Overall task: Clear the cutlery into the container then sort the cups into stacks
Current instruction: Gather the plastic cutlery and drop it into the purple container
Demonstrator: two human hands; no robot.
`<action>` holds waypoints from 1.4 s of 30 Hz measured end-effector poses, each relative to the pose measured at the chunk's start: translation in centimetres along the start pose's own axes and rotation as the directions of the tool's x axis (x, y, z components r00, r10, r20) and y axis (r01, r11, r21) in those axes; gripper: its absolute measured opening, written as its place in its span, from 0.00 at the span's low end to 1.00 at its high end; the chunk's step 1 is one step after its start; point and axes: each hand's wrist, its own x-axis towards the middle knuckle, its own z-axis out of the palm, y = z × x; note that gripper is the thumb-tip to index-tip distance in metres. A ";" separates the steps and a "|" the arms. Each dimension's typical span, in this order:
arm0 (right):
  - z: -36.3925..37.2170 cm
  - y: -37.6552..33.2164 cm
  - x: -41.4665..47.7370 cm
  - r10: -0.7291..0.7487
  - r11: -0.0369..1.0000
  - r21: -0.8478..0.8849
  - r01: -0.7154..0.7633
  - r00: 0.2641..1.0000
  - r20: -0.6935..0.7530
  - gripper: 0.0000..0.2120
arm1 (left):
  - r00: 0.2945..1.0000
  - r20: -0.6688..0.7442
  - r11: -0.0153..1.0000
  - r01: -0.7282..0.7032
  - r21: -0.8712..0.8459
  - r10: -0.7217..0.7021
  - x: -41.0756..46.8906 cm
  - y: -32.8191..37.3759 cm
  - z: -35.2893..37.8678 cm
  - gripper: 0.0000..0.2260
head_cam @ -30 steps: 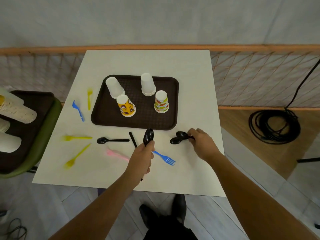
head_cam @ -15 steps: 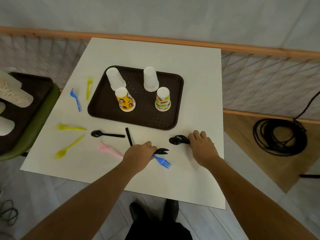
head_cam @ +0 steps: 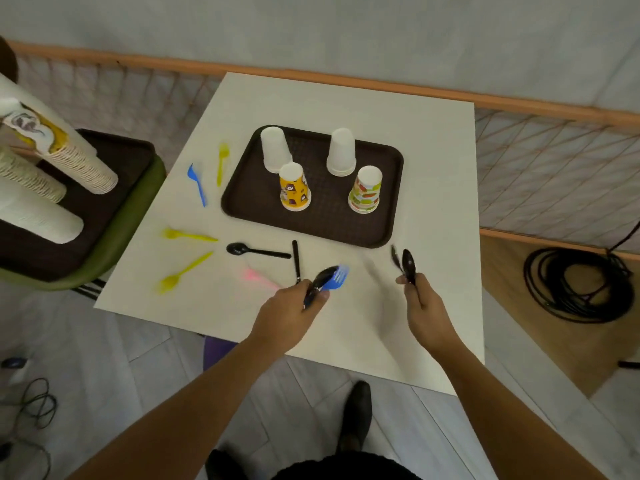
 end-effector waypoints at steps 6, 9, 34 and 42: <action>9.7 -5.8 -5.3 -0.148 0.970 0.175 0.166 0.983 -0.110 0.13 | 0.996 0.013 0.830 0.081 -0.552 -0.088 -5.7 -4.1 -6.3 0.15; 16.0 -8.7 -8.6 -0.197 0.944 0.264 0.200 0.980 -0.037 0.13 | 0.991 0.057 0.767 0.129 -0.629 -0.121 -8.8 -8.2 -9.6 0.14; 50.7 8.2 -3.9 0.505 0.862 -0.176 -0.476 0.771 0.388 0.06 | 0.579 0.384 0.199 0.702 -0.684 -0.719 -9.4 -44.3 1.3 0.09; 56.9 16.1 3.4 0.535 0.843 -0.284 -0.456 0.767 0.356 0.12 | 0.516 0.351 0.209 0.746 -0.632 -0.781 -2.2 -49.5 9.7 0.16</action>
